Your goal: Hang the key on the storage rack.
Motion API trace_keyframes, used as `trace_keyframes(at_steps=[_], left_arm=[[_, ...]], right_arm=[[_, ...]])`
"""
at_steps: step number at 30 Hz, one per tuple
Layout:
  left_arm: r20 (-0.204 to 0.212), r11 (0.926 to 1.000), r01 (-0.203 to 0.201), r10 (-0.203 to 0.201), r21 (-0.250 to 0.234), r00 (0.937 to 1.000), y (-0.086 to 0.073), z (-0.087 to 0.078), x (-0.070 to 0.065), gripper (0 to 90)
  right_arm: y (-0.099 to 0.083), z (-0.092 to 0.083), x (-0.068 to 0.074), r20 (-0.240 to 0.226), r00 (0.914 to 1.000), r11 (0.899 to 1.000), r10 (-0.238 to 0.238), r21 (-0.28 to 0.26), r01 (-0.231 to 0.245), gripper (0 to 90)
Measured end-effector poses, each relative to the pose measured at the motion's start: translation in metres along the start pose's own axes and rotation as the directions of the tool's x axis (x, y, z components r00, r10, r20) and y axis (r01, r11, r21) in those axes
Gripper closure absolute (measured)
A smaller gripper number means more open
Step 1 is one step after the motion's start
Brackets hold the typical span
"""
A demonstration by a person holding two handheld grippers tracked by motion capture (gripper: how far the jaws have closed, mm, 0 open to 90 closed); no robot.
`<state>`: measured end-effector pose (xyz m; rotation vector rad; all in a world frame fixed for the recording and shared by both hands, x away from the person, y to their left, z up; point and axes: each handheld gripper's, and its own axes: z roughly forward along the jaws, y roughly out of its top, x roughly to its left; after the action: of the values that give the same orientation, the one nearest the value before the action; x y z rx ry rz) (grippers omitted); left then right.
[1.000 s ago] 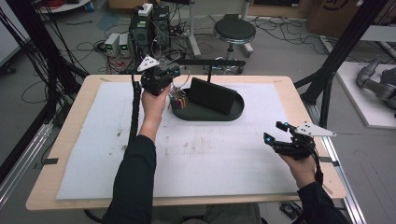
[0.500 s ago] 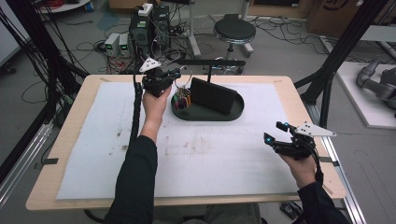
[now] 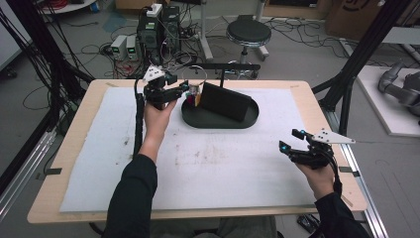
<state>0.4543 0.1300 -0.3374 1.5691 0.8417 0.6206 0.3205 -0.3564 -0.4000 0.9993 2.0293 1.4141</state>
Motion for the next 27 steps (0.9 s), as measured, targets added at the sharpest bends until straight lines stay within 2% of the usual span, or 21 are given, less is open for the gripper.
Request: trace_keyframes(at_steps=[4,9,13,17,20,23,27], left_arm=[[-0.027,0.9976,-0.064,0.065,0.027,0.9976,-0.002,-0.02,-0.01,34.7],[-0.009,0.9973,-0.07,0.07,0.023,0.9975,-0.011,-0.05,-0.019,34.6],[-0.002,0.9953,-0.084,0.084,0.048,0.9964,-0.023,-0.075,-0.026,31.1],[-0.01,0.9917,-0.1,0.101,0.082,0.9949,-0.043,-0.101,-0.033,29.2],[-0.031,0.9899,-0.102,0.105,0.098,0.994,-0.061,-0.12,-0.035,26.8],[-0.041,0.9897,-0.099,0.104,0.103,0.9937,-0.074,-0.134,-0.033,25.3],[-0.074,0.9902,-0.09,0.098,0.107,0.9925,-0.089,-0.15,-0.029,25.0]], right_arm=[[0.0,0.001,0.0,0.007,1.0,1.0,-0.005,-0.003,0.005,25.8],[0.001,0.002,0.001,0.009,1.0,1.0,-0.003,-0.004,0.003,25.7],[0.002,0.005,0.002,0.013,0.9999,1.0,-0.005,-0.003,0.005,25.7],[0.003,0.007,0.003,0.015,0.9999,1.0,-0.004,0.001,0.004,25.7],[0.003,0.007,0.003,0.028,0.9996,1.0,-0.002,-0.001,0.002,25.7],[0.003,0.005,0.003,0.04,0.9992,1.0,0.001,-0.005,-0.001,25.7],[0.002,0.004,0.001,0.057,0.9983,1.0,0.006,-0.004,-0.005,25.7]])
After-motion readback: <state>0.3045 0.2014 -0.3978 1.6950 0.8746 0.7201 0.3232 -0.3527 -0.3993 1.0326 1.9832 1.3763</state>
